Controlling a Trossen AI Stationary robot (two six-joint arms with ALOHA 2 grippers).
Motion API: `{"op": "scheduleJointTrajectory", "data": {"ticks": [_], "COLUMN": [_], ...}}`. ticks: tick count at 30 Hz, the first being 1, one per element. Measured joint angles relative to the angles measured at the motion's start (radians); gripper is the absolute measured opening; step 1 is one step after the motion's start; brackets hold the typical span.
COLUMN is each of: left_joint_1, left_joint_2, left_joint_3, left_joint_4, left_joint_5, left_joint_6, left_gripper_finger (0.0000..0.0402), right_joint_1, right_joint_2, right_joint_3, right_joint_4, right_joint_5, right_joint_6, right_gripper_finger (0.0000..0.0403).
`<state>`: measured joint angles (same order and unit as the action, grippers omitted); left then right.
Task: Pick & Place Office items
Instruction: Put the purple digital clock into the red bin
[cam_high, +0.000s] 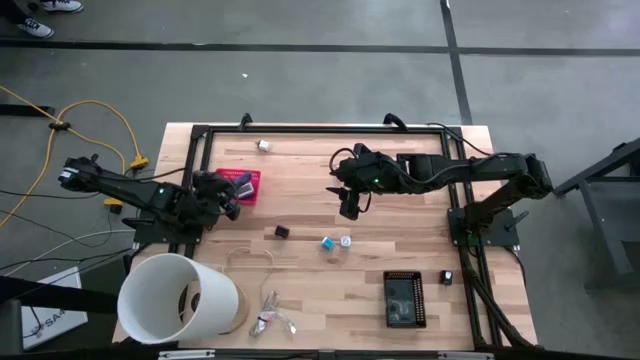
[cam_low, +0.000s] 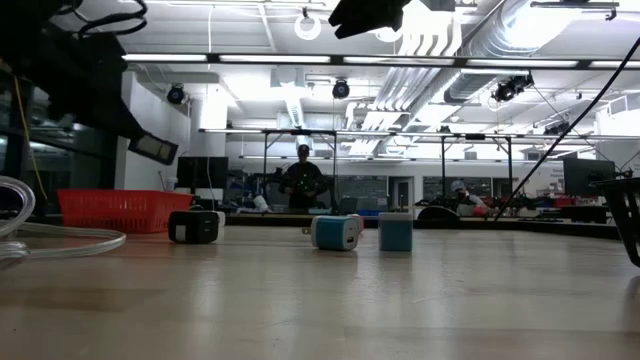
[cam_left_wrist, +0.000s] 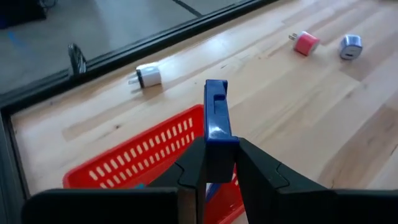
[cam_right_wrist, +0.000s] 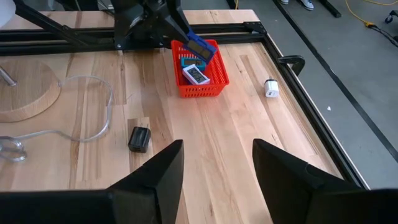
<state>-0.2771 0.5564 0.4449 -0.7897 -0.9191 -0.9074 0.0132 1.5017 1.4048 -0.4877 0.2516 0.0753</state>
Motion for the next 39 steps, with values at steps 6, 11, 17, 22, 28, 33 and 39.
{"op": "scheduleJointTrajectory", "data": {"ticks": [6,11,17,22,28,33,39], "left_joint_1": [0.000,0.000,0.000,0.000,0.000,0.001,0.028], "left_joint_2": [0.013,0.031,0.070,0.115,0.164,0.198,0.231], "left_joint_3": [-0.035,-0.068,-0.075,-0.075,-0.075,-0.075,-0.075], "left_joint_4": [-0.065,-0.088,-0.149,-0.206,-0.221,-0.238,-0.233], "left_joint_5": [0.000,0.007,0.021,0.050,0.052,0.052,0.054], "left_joint_6": [-0.172,-0.262,-0.360,-0.472,-0.552,-0.620,-0.635], "left_gripper_finger": [0.0061,0.0061,0.0061,0.0061,0.0061,0.0061,0.0061], "right_joint_1": [0.000,0.000,0.000,0.000,0.000,0.000,0.000], "right_joint_2": [0.000,0.000,0.000,0.000,0.000,0.000,0.000], "right_joint_3": [0.000,0.000,0.000,0.000,0.000,0.000,0.000], "right_joint_4": [0.000,0.000,0.000,0.000,0.000,0.000,0.000], "right_joint_5": [0.000,0.000,0.000,0.000,0.000,0.000,0.000], "right_joint_6": [0.000,0.000,0.000,0.000,0.000,0.000,0.000], "right_gripper_finger": [0.0178,0.0178,0.0178,0.0178,0.0178,0.0178,0.0178]}}
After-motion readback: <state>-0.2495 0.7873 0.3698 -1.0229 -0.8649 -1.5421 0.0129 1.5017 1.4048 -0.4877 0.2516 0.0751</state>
